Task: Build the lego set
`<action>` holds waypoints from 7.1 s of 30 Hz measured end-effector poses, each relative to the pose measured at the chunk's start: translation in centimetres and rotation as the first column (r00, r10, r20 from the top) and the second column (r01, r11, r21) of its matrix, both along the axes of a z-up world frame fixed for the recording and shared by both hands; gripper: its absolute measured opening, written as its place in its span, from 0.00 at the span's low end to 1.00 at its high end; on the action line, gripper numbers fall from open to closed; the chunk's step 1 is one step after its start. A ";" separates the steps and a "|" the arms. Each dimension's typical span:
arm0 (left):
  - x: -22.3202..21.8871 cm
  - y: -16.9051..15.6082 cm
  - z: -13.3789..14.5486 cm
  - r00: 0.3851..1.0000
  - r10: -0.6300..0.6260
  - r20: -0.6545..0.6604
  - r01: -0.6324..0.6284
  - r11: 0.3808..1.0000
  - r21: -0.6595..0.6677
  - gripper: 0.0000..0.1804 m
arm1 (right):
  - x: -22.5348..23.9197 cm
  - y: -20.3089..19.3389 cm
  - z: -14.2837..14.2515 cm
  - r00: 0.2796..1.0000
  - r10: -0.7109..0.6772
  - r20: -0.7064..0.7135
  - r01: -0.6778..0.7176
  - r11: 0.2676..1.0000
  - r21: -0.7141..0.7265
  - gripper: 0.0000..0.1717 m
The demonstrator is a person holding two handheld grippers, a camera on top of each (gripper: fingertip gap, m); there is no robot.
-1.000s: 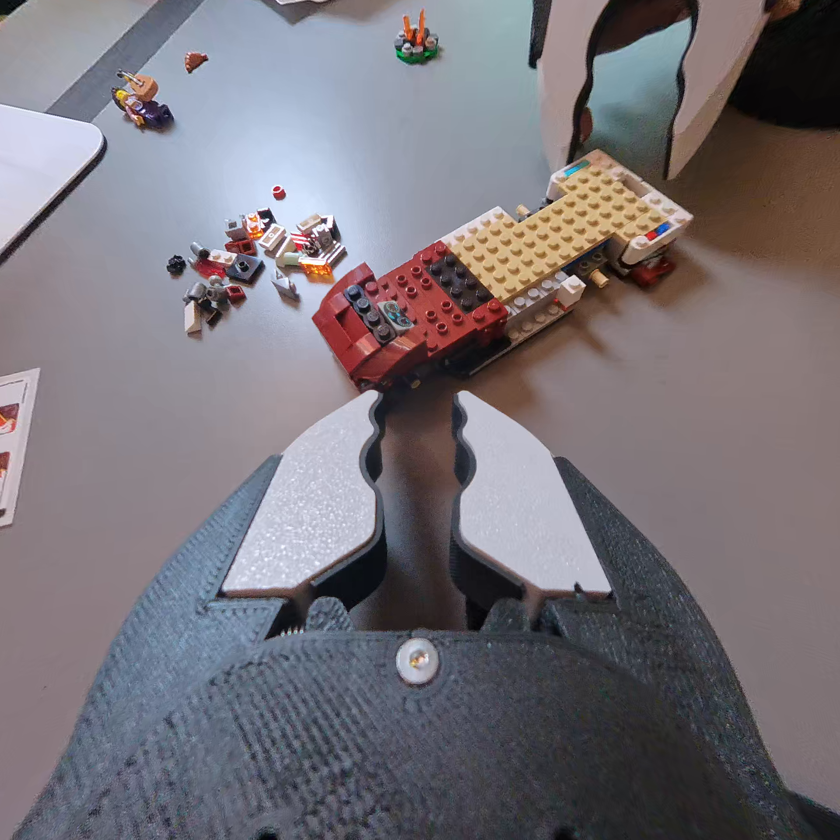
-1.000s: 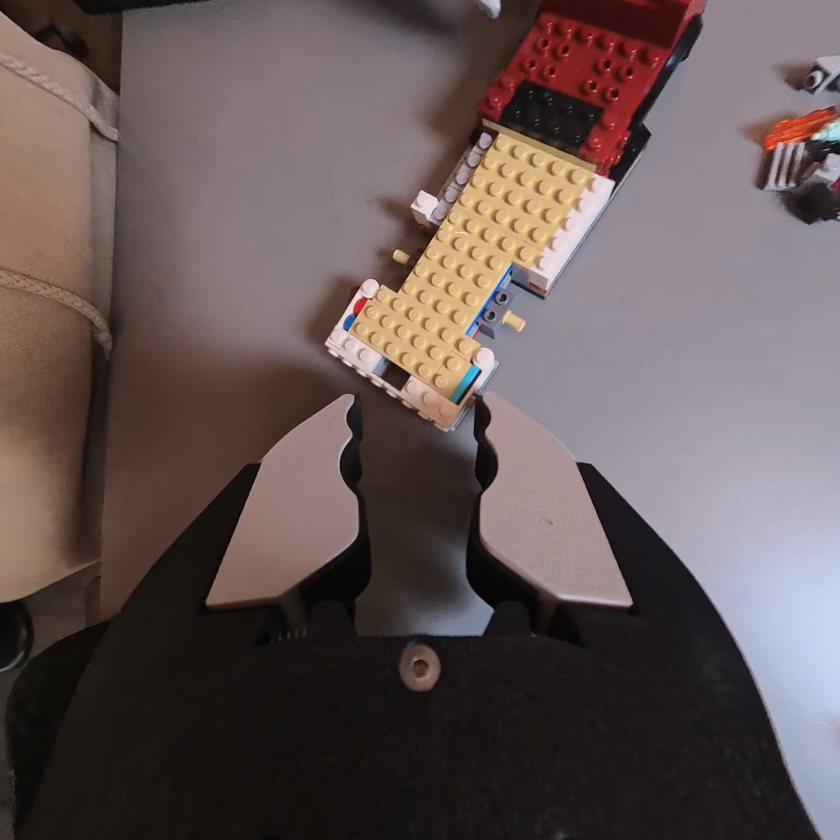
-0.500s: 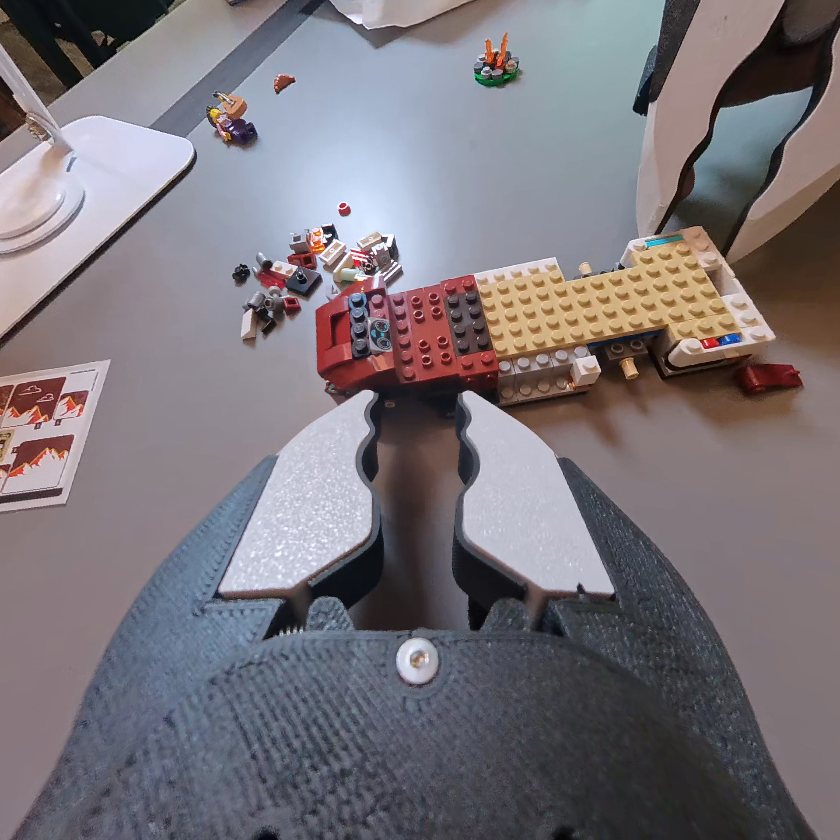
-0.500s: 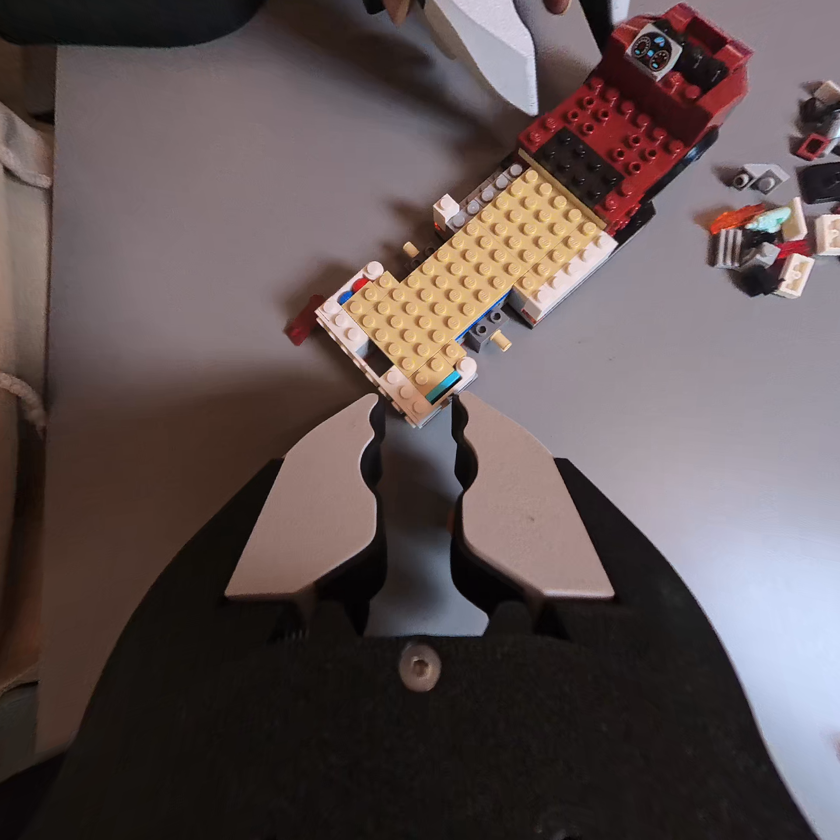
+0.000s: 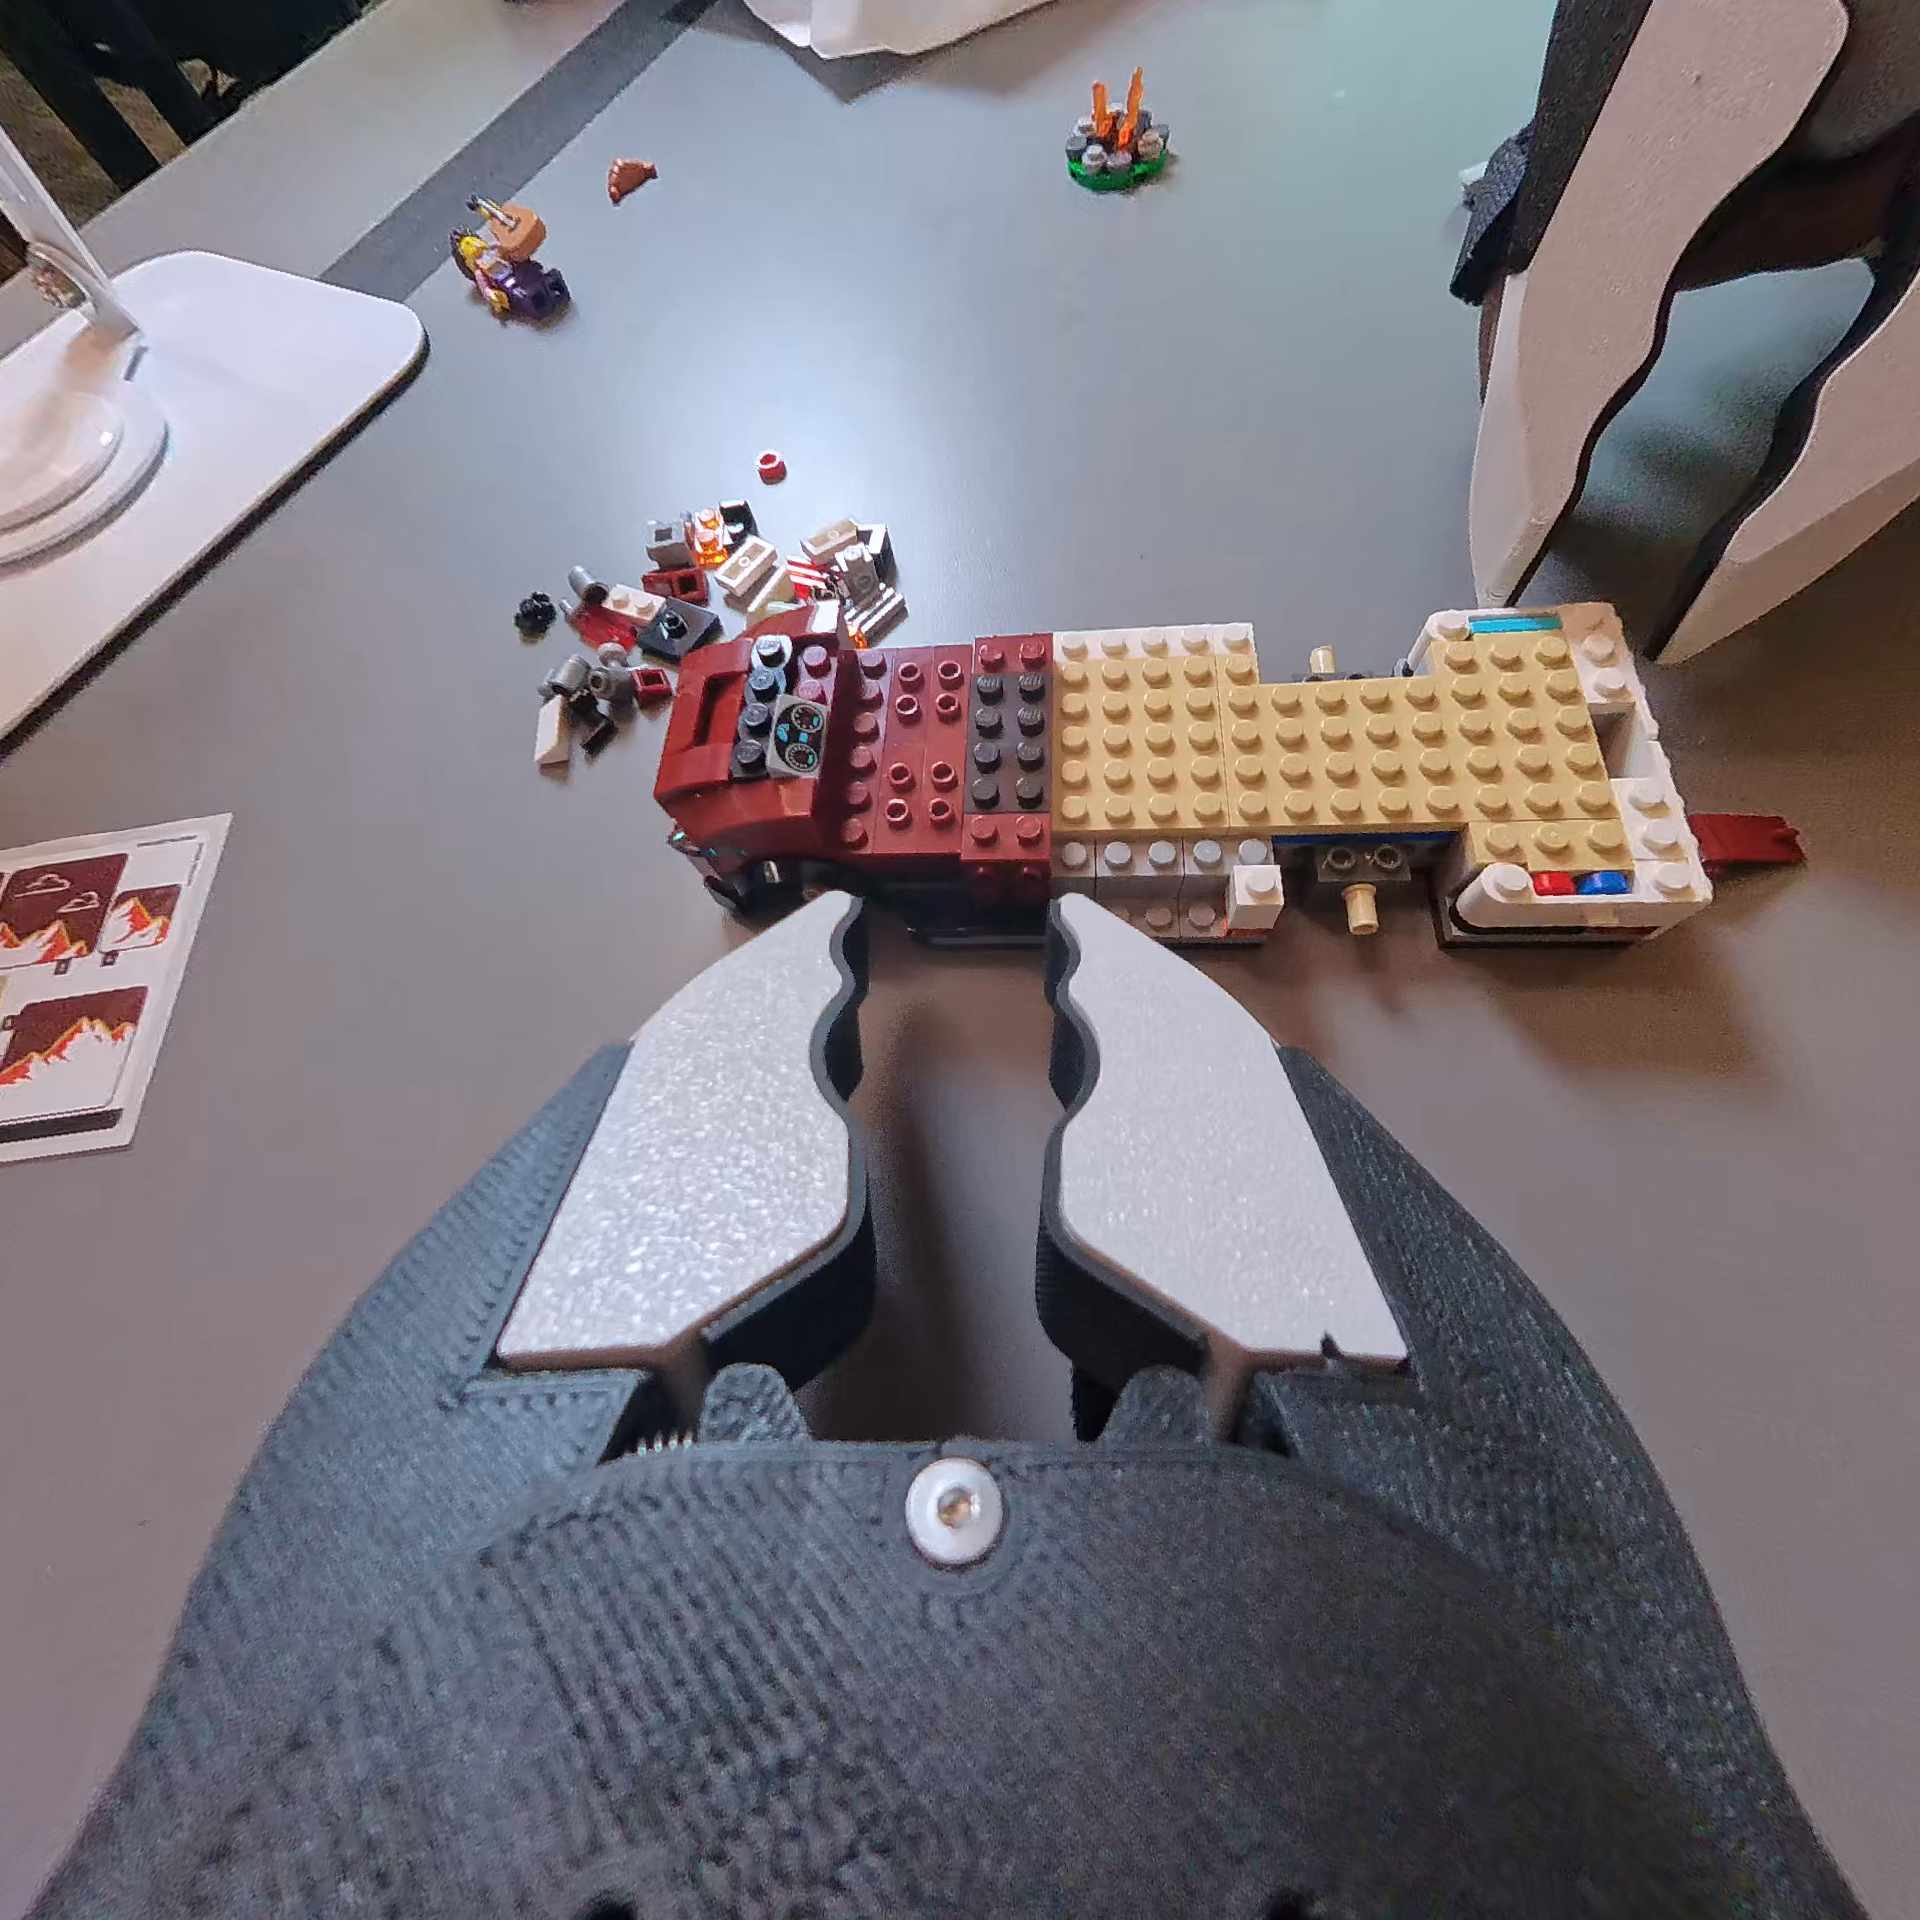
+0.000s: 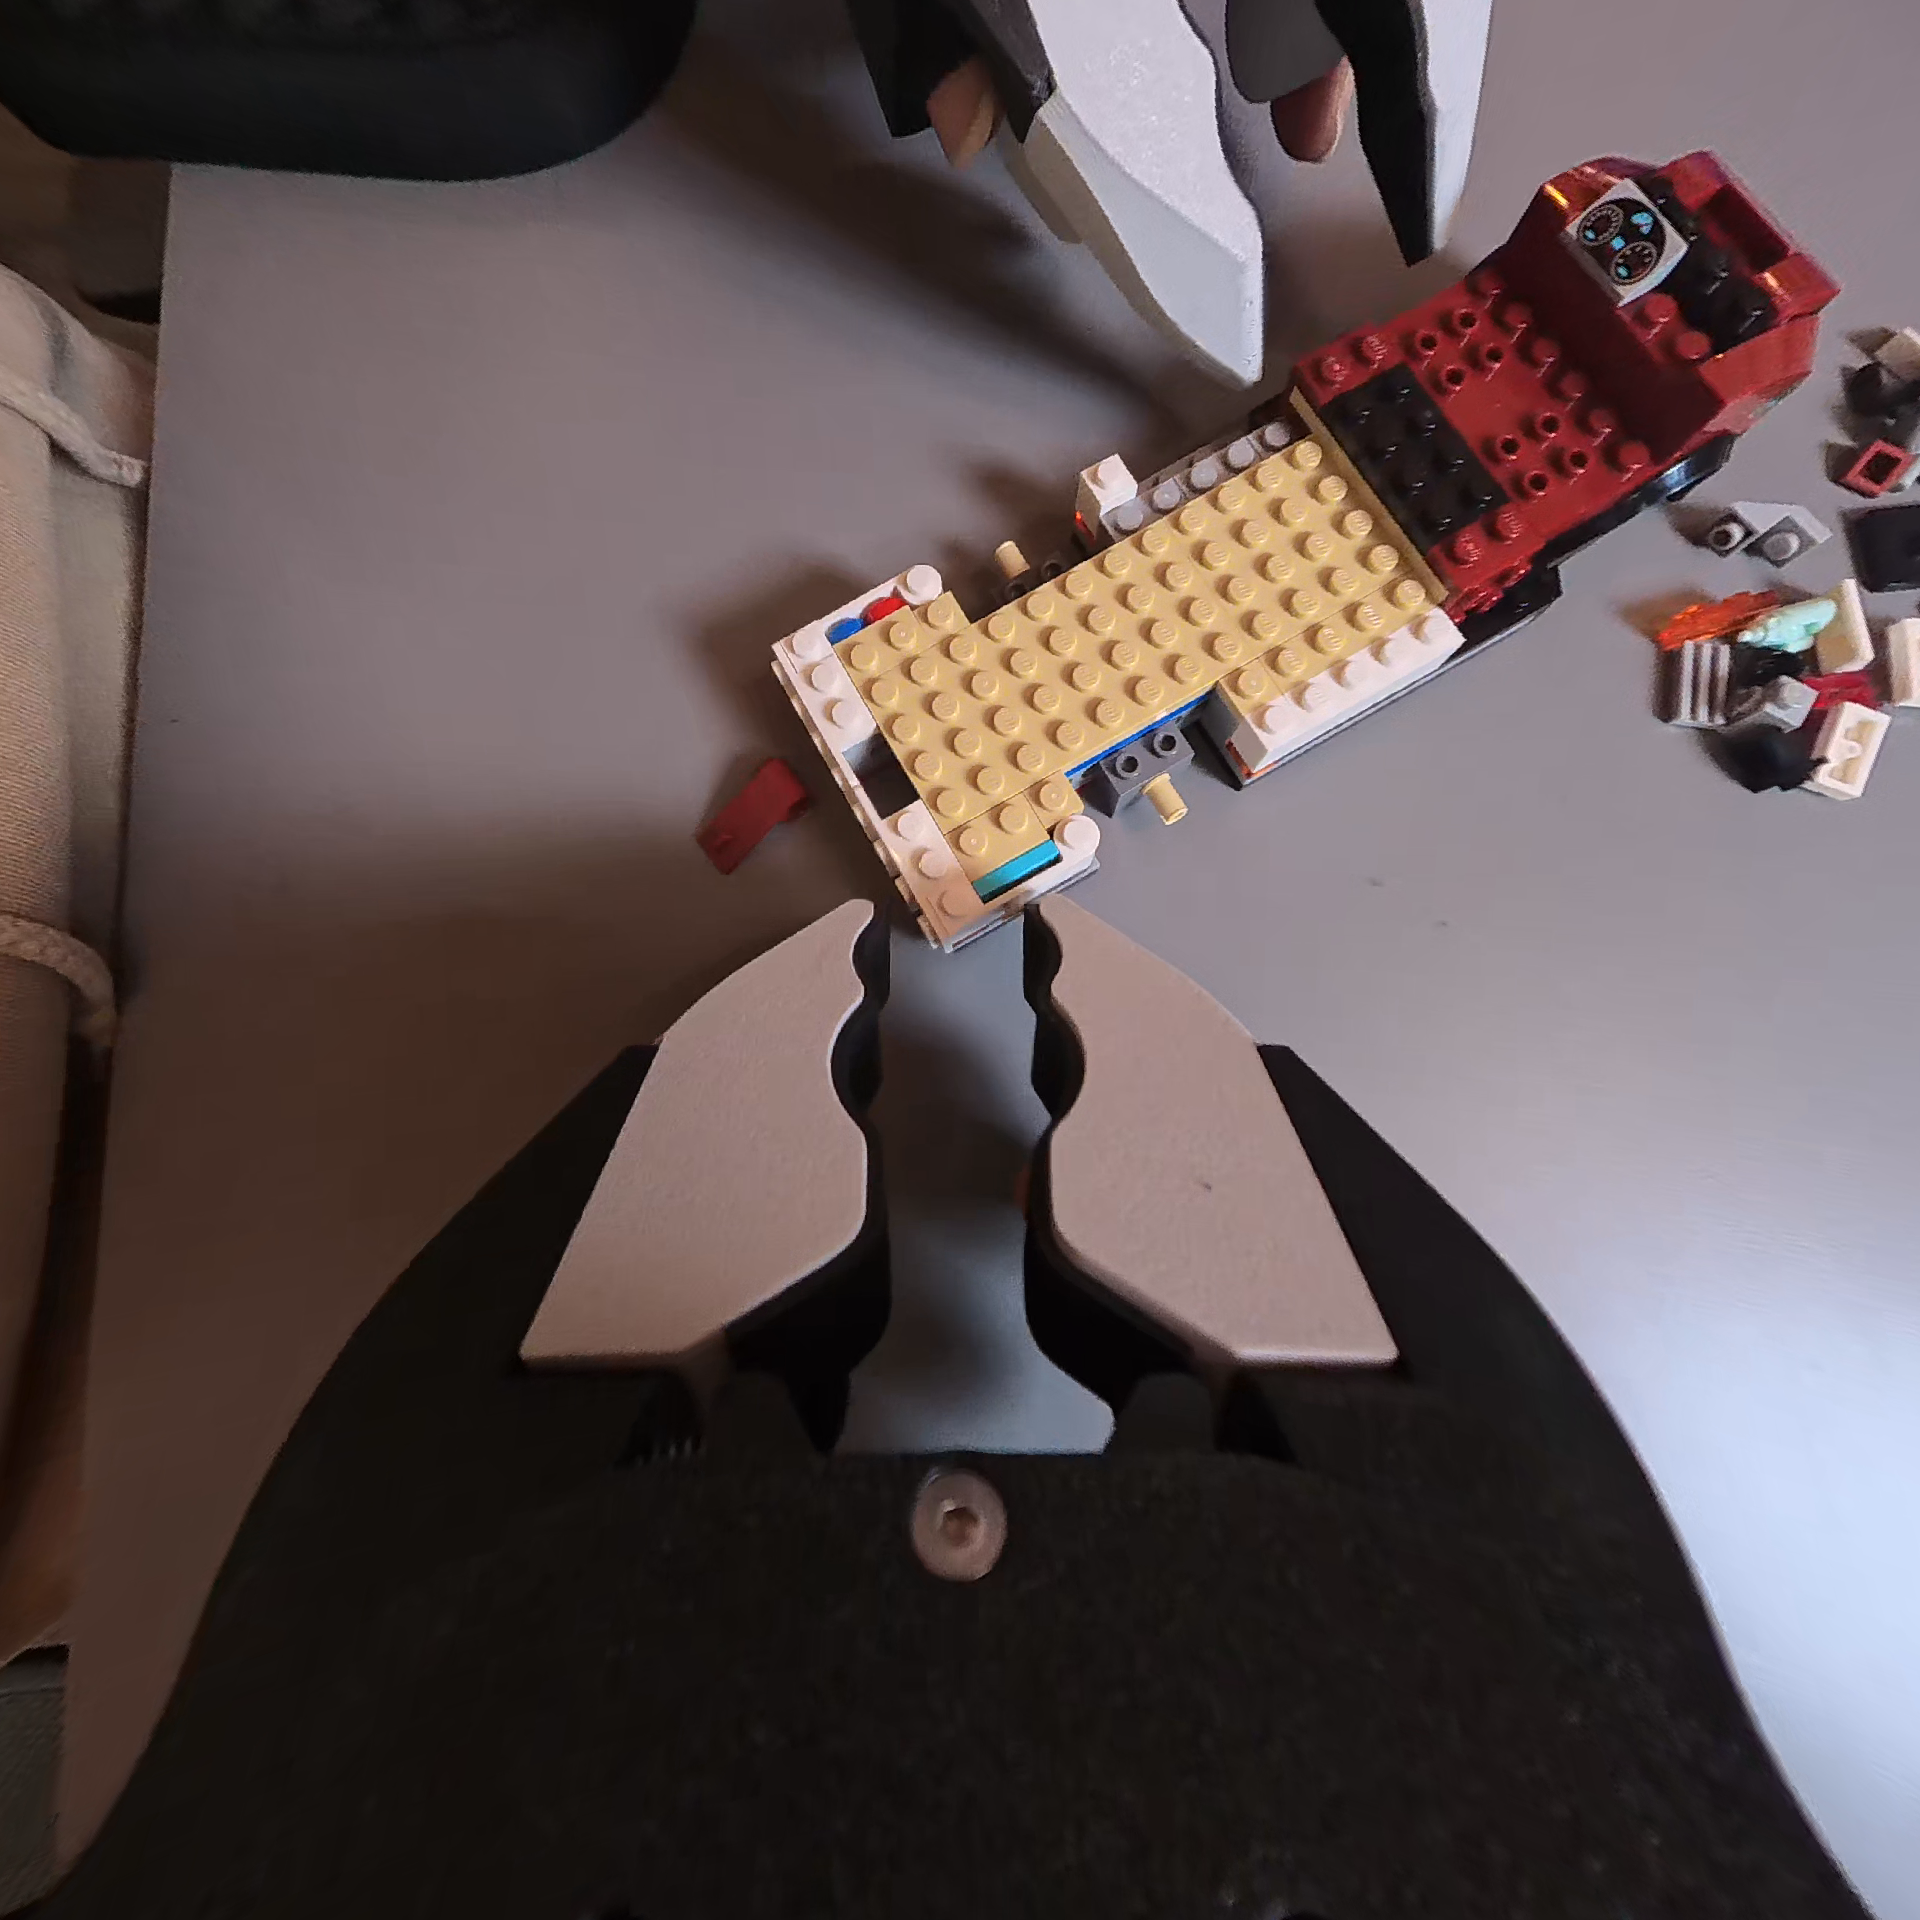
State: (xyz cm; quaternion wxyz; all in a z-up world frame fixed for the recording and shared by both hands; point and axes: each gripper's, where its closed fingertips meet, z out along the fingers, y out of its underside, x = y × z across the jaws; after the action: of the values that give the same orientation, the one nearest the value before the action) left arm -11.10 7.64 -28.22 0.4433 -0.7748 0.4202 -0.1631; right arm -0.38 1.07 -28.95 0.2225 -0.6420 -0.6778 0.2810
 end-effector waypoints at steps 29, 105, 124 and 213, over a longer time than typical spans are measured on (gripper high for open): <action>2.9 -4.1 4.6 0.986 -0.158 0.049 0.149 0.976 0.159 0.11 | -1.8 -4.8 -0.9 0.995 0.046 0.088 -0.054 0.995 0.089 0.14; -40.3 -1.1 -0.5 0.797 0.121 -0.592 -0.497 0.689 -0.528 0.18 | 10.9 13.6 12.8 0.439 -0.587 -0.681 0.810 0.587 0.016 0.20; -42.5 1.7 5.7 0.788 0.305 -0.535 -0.563 0.708 -0.427 0.00 | 10.8 13.3 12.4 0.462 -0.585 -0.667 0.807 0.589 0.043 0.20; -49.7 -2.7 -1.5 0.482 -0.237 -0.843 -0.577 0.638 -0.510 0.13 | 11.3 13.1 11.5 0.483 -0.576 -0.660 0.814 0.573 0.097 0.20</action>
State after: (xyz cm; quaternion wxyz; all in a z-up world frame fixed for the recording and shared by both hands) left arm -60.81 4.91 -29.67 -0.1727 -0.8964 0.3840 0.1386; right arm 10.93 14.18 -17.45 0.6321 -0.6910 -0.2927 0.1933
